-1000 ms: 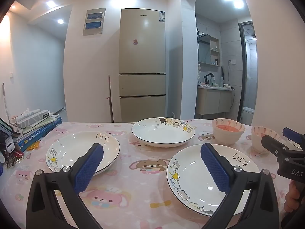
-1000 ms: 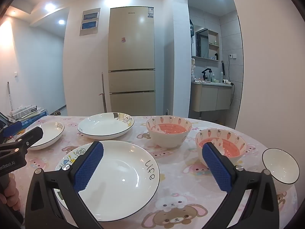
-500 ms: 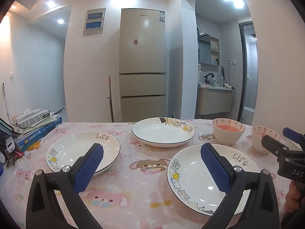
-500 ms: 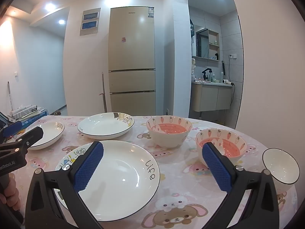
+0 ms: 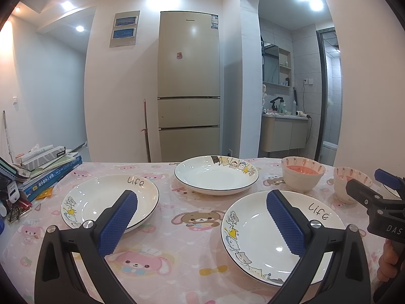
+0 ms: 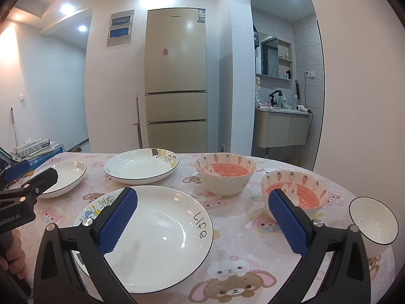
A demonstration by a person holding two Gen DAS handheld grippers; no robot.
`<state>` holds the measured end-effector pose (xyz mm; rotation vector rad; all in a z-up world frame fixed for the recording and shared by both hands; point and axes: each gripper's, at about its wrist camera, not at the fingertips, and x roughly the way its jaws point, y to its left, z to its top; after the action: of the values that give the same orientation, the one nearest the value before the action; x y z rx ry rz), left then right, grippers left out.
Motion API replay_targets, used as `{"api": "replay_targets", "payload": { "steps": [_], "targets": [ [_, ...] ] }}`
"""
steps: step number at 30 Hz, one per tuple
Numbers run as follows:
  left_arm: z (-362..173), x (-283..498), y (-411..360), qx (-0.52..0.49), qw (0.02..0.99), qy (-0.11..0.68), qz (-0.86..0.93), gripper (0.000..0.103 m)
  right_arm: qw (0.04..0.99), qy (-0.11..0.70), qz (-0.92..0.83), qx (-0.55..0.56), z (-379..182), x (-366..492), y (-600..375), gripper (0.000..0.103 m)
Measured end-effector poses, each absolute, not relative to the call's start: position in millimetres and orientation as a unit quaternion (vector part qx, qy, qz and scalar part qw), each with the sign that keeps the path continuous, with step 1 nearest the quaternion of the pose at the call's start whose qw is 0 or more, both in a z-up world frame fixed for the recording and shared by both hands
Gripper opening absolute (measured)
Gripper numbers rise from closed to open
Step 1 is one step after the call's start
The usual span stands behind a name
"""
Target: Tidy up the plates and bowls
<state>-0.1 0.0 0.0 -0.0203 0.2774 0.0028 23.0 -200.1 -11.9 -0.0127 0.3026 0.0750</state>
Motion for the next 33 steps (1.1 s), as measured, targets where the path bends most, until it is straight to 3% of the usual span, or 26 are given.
{"api": "replay_targets", "payload": {
  "steps": [33],
  "targets": [
    [-0.9,-2.4,6.1,-0.017,0.99,0.137,0.007,0.103,0.989,0.148,0.016,-0.001,-11.4,21.5,-203.1,0.103]
  ]
}}
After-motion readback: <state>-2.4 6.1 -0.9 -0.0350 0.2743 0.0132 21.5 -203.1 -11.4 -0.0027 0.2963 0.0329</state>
